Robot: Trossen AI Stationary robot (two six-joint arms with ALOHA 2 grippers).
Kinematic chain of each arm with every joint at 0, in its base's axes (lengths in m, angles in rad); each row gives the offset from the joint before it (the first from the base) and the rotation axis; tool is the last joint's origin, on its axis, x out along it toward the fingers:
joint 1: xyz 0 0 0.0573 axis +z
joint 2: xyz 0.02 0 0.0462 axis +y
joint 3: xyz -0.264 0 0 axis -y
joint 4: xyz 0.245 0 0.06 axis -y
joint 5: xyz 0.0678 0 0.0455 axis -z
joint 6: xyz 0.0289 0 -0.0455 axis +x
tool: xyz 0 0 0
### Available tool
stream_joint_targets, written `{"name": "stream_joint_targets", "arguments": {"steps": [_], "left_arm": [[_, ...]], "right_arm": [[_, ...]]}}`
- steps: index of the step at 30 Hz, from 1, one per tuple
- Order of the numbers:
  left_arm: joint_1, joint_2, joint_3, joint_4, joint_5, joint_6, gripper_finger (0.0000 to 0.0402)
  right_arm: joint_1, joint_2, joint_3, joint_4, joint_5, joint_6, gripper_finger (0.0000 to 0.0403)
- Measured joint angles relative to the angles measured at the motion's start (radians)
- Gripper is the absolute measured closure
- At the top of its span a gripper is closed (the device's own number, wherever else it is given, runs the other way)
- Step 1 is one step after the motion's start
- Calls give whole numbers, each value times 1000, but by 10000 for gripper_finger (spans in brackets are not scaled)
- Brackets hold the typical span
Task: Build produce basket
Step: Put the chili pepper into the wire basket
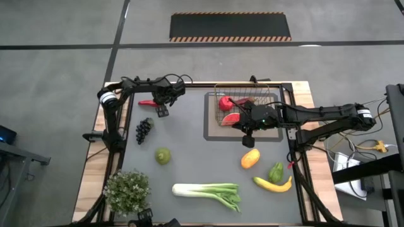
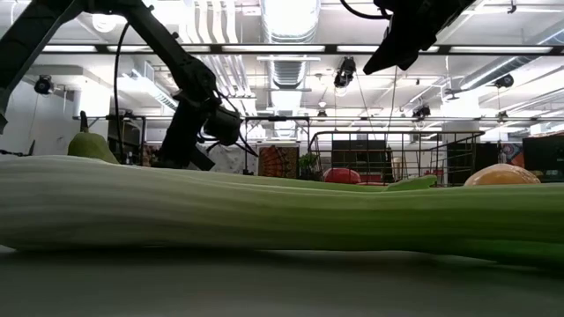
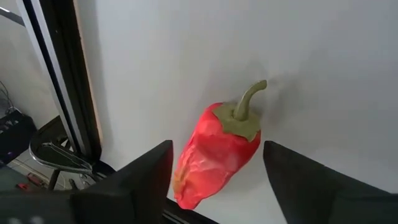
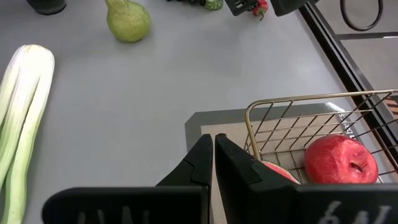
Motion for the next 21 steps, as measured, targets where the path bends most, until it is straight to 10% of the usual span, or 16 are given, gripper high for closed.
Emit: {"name": "stream_joint_targets", "arguments": {"steps": [21], "left_arm": [[-22, -13, -1, 34, 7, -79, 347]], "right_arm": [[82, 0, 0, 18, 1, -18, 394]]}}
